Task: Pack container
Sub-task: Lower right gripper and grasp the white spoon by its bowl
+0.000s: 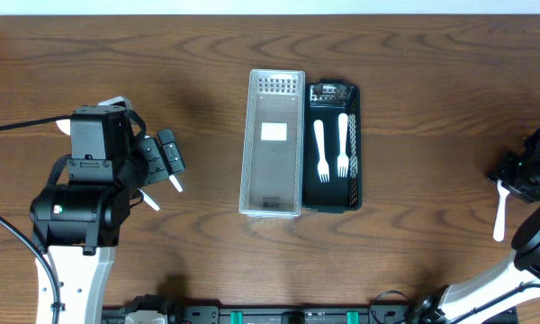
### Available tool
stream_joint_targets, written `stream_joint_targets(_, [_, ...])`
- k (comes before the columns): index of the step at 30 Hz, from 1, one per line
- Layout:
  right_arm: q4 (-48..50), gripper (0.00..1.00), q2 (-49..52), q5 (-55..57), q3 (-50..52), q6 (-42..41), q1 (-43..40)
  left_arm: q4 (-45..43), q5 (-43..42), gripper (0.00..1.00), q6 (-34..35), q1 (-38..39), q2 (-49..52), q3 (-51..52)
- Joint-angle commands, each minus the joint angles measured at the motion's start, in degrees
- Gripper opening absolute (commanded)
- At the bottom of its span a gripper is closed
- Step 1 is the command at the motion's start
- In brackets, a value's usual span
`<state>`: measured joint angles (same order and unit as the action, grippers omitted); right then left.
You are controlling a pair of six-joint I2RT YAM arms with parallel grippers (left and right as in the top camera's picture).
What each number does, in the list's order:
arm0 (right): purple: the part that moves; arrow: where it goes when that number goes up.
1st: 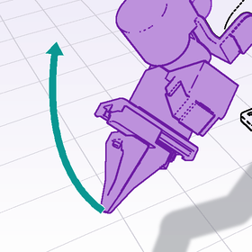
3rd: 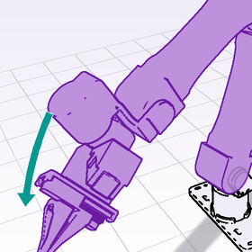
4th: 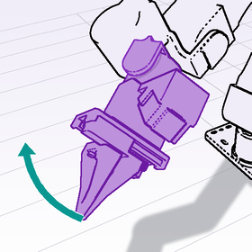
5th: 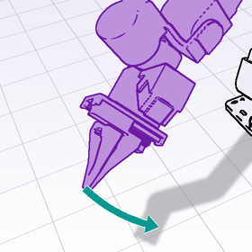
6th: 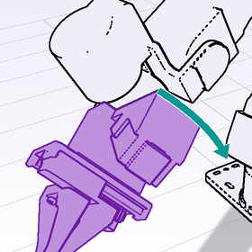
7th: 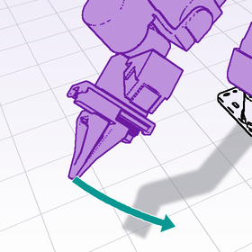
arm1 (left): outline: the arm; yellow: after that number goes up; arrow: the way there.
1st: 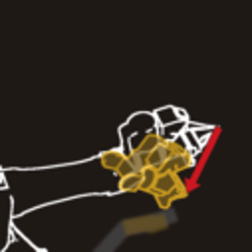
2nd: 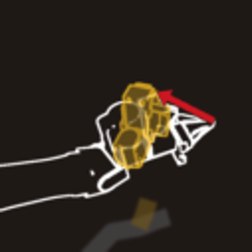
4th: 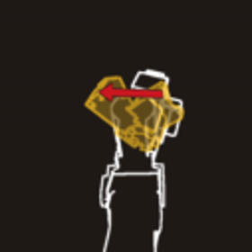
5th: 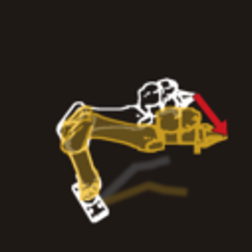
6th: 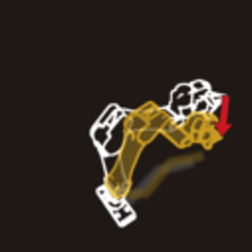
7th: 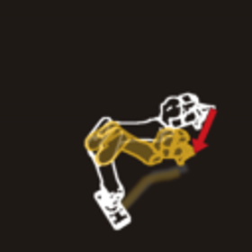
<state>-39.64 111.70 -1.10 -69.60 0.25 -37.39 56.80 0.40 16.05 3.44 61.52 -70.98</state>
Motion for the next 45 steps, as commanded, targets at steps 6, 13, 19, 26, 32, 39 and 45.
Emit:
stream_joint_targets(6, [-0.5, 0.49, 1.97, -2.4, 0.46, -0.63, -0.46, 0.17, 0.26, 0.98, -0.98, 0.13, 0.15, -1.14])
stream_joint_targets(13, [-0.48, 0.4, 1.97, -2.45, 0.46, -0.66, -0.42, 0.17, 0.26, 0.98, -0.98, 0.13, 0.15, -1.14])
stream_joint_targets(19, [-0.5, 0.39, 1.97, -2.45, 0.46, -0.66, -0.44, 0.17, 0.26, 0.98, -0.98, 0.13, 0.15, -1.14])
stream_joint_targets(26, [-0.5, 0.37, 1.97, -2.99, 0.46, -0.63, -0.44, 0.17, 0.26, 0.98, -0.98, 0.13, 0.15, -1.14])
stream_joint_targets(32, [-0.5, 0.37, 1.97, -5.07, 0.46, -0.59, -0.42, 0.17, 0.28, 0.98, -0.98, 0.13, 0.15, -1.14])
stream_joint_targets(39, [-0.55, 0.34, 1.97, -6.73, 0.46, -0.59, -0.42, 0.17, 0.26, 0.98, -0.98, 0.13, 0.15, -1.14])
stream_joint_targets(45, [-1.07, 0.28, 1.97, -6.75, 0.46, -0.63, -0.42, 0.17, 0.26, 0.98, -0.98, 0.13, 0.15, -1.14])
